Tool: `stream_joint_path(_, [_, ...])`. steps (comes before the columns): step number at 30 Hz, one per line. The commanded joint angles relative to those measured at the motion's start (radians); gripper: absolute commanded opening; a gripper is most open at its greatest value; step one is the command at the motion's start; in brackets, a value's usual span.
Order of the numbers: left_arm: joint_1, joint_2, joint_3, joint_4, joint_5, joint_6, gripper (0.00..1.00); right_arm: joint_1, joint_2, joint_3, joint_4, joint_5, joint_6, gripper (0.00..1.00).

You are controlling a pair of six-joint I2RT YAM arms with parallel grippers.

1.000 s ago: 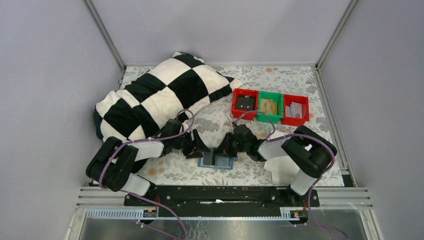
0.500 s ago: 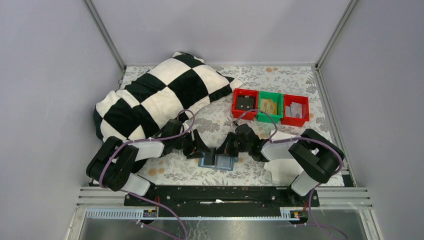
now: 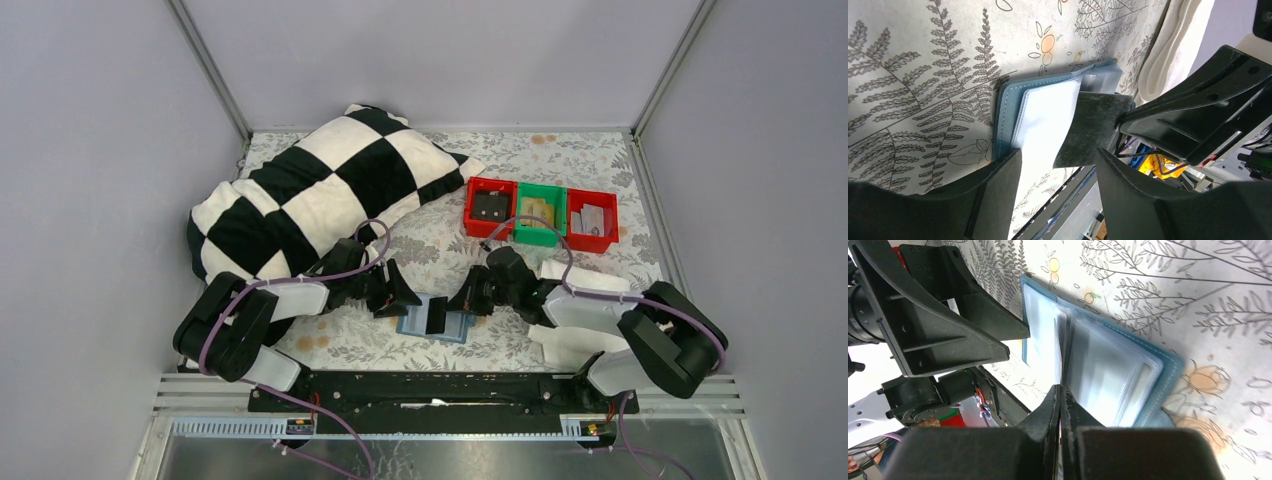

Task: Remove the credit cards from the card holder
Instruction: Remove the credit card from the card holder, then place the credit card in the storage box.

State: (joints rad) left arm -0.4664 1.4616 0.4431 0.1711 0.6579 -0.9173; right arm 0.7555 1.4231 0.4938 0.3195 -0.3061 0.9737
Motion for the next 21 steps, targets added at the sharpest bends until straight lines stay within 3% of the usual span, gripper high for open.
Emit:
stream_joint_path(1, [-0.006, 0.012, -0.01, -0.088, -0.107, 0.05, 0.62, -0.027, -0.103, -0.011, -0.076, -0.004, -0.051, 0.0])
stream_joint_path(10, [-0.006, -0.136, 0.075, -0.238, -0.117, 0.083, 0.63, -0.077, -0.254, 0.134, -0.331, 0.052, -0.15, 0.0])
stream_joint_path(21, [0.012, -0.306, 0.304, -0.504, -0.189, 0.174, 0.69, -0.217, -0.239, 0.493, -0.727, 0.21, -0.332, 0.0])
